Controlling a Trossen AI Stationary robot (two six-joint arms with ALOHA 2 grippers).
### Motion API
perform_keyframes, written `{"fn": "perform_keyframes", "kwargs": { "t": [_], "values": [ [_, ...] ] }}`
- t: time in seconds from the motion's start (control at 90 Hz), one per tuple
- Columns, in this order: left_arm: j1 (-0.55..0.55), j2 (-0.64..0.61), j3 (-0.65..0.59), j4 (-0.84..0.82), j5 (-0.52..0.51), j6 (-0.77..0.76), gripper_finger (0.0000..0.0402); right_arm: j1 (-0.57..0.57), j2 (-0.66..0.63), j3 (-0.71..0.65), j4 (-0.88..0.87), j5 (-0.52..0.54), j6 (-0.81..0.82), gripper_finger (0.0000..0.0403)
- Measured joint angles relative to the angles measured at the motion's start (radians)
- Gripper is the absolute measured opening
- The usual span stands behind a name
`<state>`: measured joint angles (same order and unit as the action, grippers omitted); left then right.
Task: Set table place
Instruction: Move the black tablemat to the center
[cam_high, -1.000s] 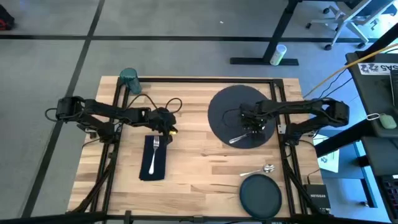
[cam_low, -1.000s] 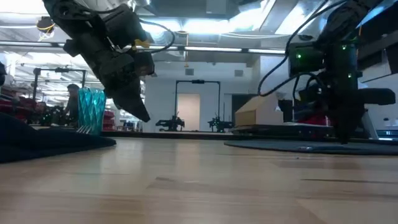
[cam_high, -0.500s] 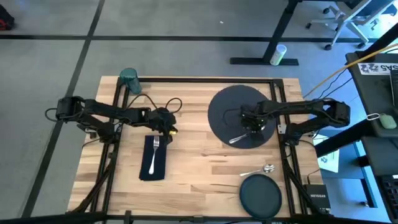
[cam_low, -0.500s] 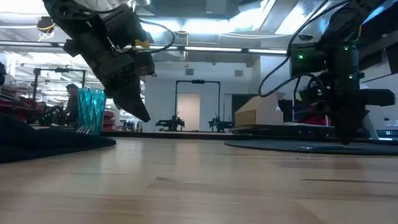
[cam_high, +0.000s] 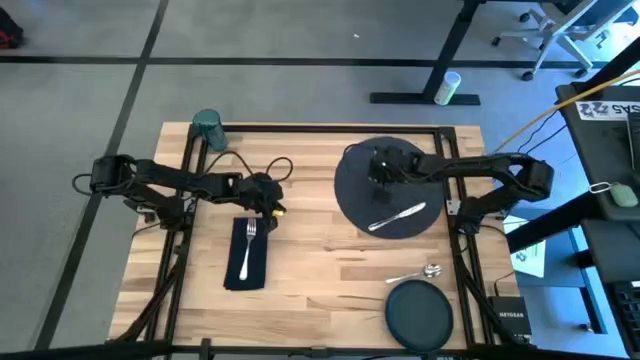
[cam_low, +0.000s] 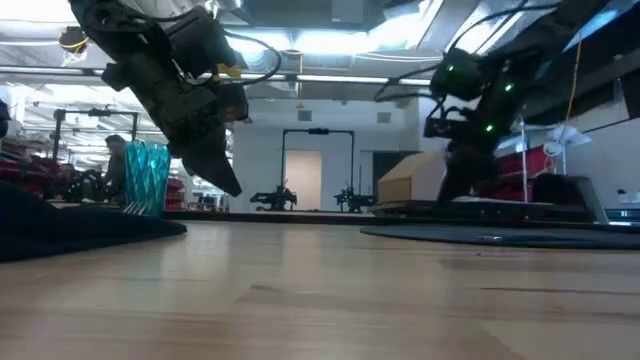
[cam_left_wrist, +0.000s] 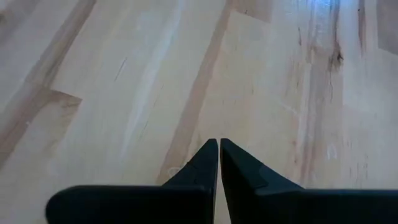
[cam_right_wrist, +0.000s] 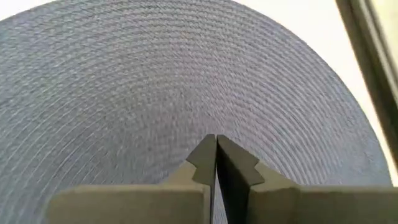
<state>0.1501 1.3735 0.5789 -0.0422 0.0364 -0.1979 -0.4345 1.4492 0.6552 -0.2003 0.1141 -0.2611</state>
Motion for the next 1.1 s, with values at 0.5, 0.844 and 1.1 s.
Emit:
{"fn": "perform_keyframes", "kwargs": {
  "t": [0.5,0.844,1.1],
  "values": [
    [0.011,0.0,0.0,0.002,0.0,0.004,0.0001,0.003,0.158,0.003,0.109,-0.232,-0.013,0.0],
    [0.064,0.0,0.0,0.036,0.001,0.042,0.0001,0.043,0.207,0.029,0.144,-0.403,-0.025,0.0],
    [0.069,0.0,0.0,0.059,0.015,0.049,0.0001,0.137,0.329,0.145,0.149,-0.48,-0.044,0.0]
  ]
}}
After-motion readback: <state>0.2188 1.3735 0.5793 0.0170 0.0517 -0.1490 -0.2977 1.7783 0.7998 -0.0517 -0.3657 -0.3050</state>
